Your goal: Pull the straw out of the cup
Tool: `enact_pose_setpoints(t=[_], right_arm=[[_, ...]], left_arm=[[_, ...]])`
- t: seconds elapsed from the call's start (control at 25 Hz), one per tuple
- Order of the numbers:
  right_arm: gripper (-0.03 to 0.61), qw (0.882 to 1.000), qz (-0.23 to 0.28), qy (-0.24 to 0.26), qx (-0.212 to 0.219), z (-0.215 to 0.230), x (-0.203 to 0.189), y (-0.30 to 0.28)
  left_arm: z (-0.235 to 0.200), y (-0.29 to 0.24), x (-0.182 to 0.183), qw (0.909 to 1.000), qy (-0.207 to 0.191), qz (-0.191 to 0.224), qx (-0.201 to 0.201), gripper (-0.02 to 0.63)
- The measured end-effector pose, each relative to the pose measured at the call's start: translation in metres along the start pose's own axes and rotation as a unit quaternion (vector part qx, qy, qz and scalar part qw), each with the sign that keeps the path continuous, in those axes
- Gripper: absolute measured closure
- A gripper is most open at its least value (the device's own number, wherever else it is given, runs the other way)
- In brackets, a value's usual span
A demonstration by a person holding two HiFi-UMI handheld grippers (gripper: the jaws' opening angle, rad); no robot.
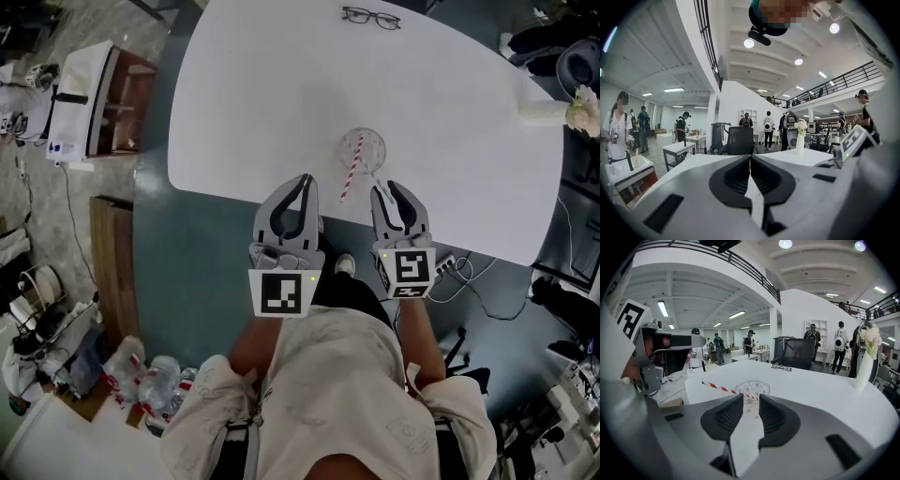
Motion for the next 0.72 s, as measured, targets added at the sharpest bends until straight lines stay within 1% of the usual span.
enact_pose_setpoints(t=[0.24, 0.44, 0.6, 0.72], right_arm=[[0.551, 1.000, -0.003, 0.000, -0.002, -0.001, -0.001, -0.004], [0.555, 1.000, -0.001, 0.003, -0.001, -0.004, 0.002, -0.002], [0.555, 1.000, 0.006, 0.005, -0.003, -0.005, 0.005, 0.008], [0.555, 1.000, 0.014, 0.009, -0.004, -0.006, 0.007, 0.018]], left_arm=[[-0.002, -0.002, 0.000, 1.0000, 0.008, -0.001, 0.000, 0.609], [-0.002, 0.001, 0.001, 1.0000, 0.002, -0.002, -0.002, 0.609], [0.003, 0.010, 0.008, 1.0000, 0.005, 0.005, 0.002, 0.609], [0.007, 0.019, 0.013, 0.9999, -0.002, 0.010, 0.004, 0.609]])
Point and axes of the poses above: the fingertips, and each gripper's own axes: y backward along the fingers, z to its right, x out of its top, the point moved 6 cm from there along y, backward along the fingers, and after that the axes turned 11 degrees about x, right-handed, at the moved point
